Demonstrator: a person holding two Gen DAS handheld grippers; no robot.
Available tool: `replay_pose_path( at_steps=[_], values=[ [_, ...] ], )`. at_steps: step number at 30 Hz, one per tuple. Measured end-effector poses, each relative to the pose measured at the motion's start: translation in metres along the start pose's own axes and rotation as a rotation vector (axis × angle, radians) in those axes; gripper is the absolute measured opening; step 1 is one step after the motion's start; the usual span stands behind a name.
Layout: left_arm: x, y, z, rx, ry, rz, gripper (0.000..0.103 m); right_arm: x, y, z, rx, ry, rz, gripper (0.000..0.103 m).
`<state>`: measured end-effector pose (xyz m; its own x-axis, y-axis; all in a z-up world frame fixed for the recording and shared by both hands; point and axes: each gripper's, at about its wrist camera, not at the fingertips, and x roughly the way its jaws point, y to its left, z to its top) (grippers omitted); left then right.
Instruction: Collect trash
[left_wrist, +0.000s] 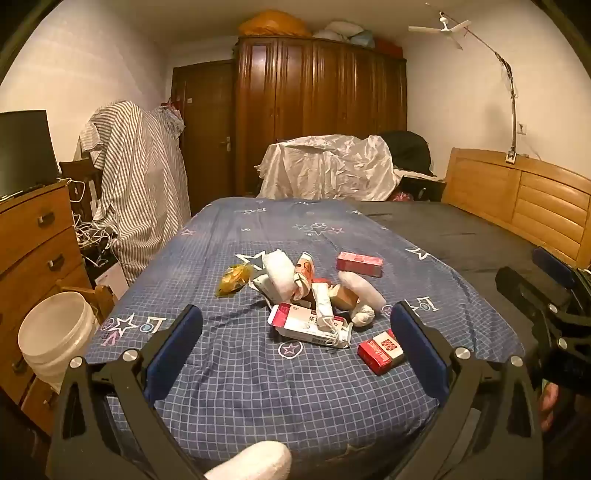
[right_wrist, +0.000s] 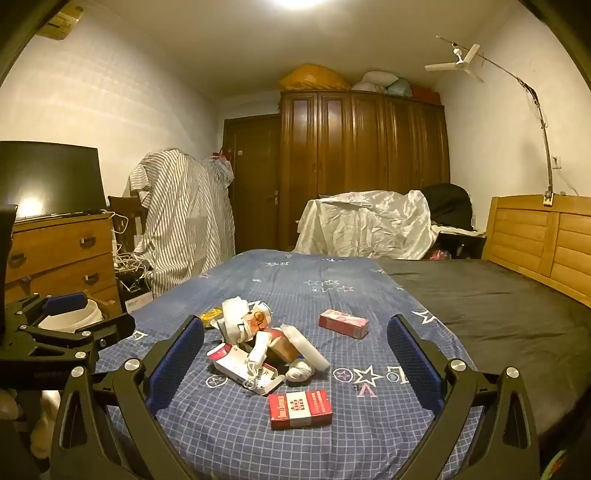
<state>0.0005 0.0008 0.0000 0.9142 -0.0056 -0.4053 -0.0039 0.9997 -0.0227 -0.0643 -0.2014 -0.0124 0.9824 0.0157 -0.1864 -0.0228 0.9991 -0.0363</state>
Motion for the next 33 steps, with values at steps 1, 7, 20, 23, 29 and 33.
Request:
replay_pose_path(
  at_steps=[1, 7, 20, 23, 29, 33],
  values=[
    [0.0003, 0.0003, 0.0001, -0.001, 0.000, 0.000, 0.098, -0.0004, 0.0003, -0.0001, -0.003, -0.007, 0.002, 0.099],
    [0.0001, 0.0007, -0.0001, 0.008, -0.012, 0.005, 0.098, 0.0006, 0.0001, -0.0001, -0.005, -0.010, 0.002, 0.099],
    [0.0008, 0.0036, -0.0022, 0.013, 0.000, 0.023, 0.098, 0.0029, 0.0050, -0.0057, -0.015, 0.004, 0.028, 0.099],
    [0.0012, 0.0041, -0.0026, 0.013, 0.004, 0.028, 0.098, 0.0034, 0.0045, -0.0065, -0.015, 0.002, 0.030, 0.099],
    [0.0012, 0.0053, -0.0021, 0.013, 0.008, 0.030, 0.098, 0.0044, 0.0055, -0.0084, -0.011, 0.007, 0.034, 0.099],
    [0.0013, 0.0052, -0.0023, 0.013, 0.010, 0.030, 0.098, 0.0066, 0.0062, -0.0089, -0.010, 0.009, 0.037, 0.099]
  ],
)
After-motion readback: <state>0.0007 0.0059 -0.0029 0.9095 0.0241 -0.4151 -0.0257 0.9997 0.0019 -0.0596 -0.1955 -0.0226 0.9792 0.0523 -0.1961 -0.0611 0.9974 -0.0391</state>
